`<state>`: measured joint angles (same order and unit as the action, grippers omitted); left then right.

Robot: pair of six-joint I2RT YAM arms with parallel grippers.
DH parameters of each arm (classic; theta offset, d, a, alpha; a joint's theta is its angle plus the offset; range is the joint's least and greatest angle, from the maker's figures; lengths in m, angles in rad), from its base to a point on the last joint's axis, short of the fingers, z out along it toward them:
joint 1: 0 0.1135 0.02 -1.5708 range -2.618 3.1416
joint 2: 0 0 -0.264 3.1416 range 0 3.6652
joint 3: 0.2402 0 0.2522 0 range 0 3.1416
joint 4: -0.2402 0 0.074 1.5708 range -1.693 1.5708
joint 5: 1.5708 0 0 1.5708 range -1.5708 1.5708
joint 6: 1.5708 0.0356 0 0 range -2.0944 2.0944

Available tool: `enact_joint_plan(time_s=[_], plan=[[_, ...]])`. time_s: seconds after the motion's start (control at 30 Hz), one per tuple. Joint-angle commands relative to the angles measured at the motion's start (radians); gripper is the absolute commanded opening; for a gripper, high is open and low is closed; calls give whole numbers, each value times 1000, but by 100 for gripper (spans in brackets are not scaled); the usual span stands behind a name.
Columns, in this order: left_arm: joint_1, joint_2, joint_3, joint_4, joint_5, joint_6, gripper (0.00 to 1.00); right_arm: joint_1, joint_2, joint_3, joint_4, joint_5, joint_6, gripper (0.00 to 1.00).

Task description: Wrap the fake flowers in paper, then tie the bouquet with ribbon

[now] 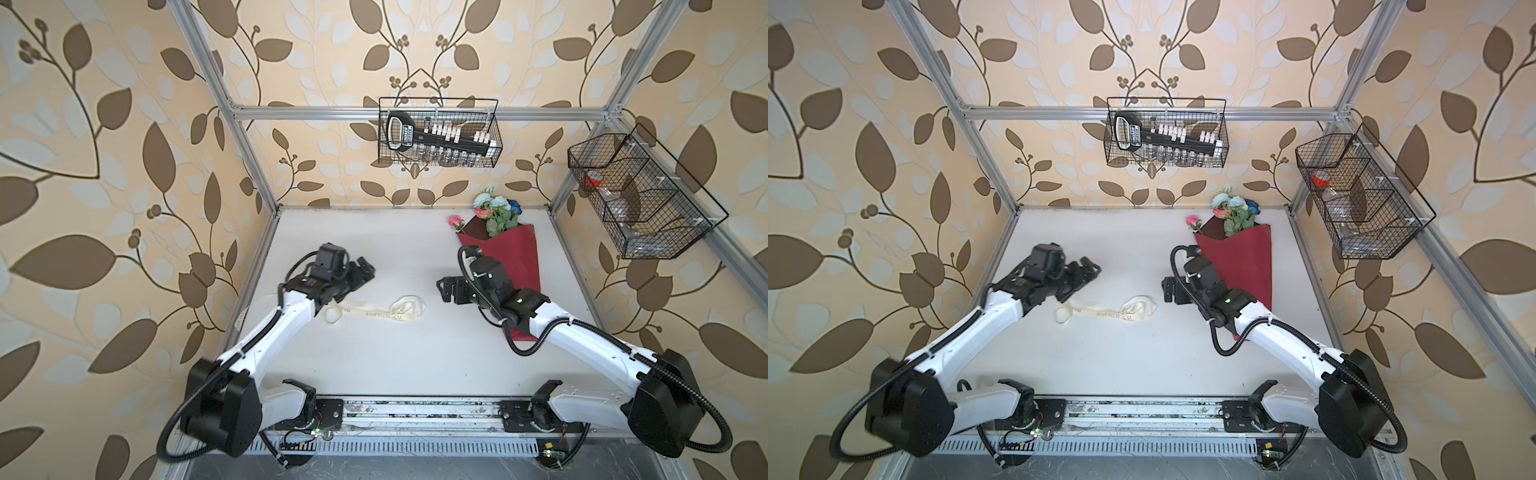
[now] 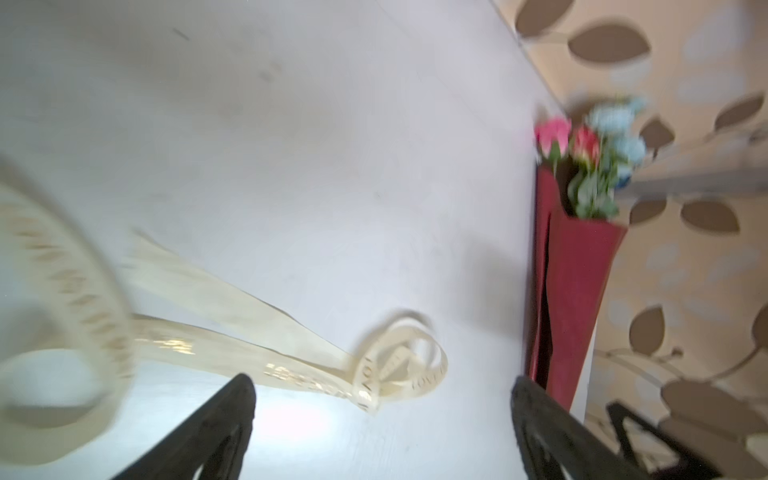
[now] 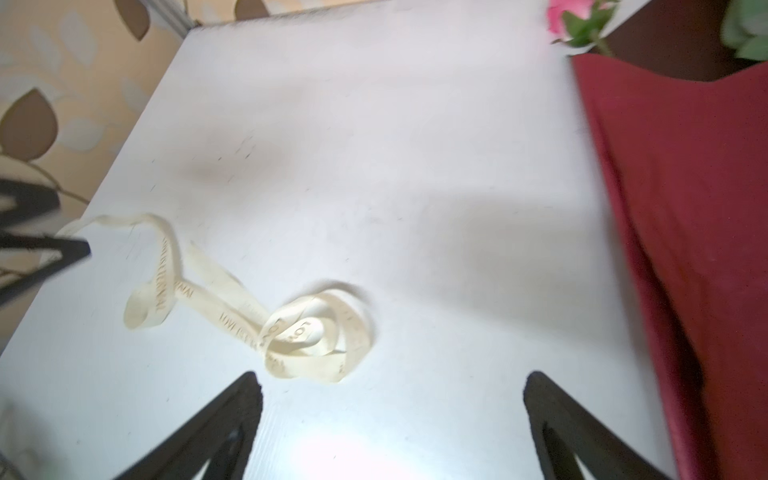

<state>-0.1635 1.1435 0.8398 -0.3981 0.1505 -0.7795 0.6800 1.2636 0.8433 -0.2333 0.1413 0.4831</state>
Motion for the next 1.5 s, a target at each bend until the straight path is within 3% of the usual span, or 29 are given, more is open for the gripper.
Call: enact_joint_plan(time_s=[0.0, 0.1, 0.27, 0.6, 0.67, 0.83, 1.03, 1.2, 1.3, 1.47], plan=[[162, -31, -94, -101, -18, 48, 96, 113, 74, 29, 9, 81, 23, 98], [264, 11, -123, -49, 37, 48, 93, 217, 178, 96, -15, 155, 50, 94], [326, 191, -102, 55, 117, 34, 86, 318, 371, 243, -80, 214, 59, 81], [348, 461, -11, 80, 73, 27, 73, 326, 594, 472, -253, 431, 35, 80], [348, 492, -4, 88, 75, 21, 65, 319, 611, 488, -257, 449, 20, 80], [350, 541, -6, 122, 86, 7, 43, 255, 626, 489, -248, 340, -20, 80], [350, 596, 36, 132, 113, 5, 10, 175, 609, 444, -205, 186, -92, 77], [350, 584, 38, 126, 108, 9, 0, 152, 628, 415, -197, 142, -126, 71], [351, 568, 33, 110, 98, 16, 0, 146, 646, 399, -183, 149, -124, 69], [350, 532, 31, 84, 76, 31, 0, 110, 678, 395, -152, 202, -121, 55]])
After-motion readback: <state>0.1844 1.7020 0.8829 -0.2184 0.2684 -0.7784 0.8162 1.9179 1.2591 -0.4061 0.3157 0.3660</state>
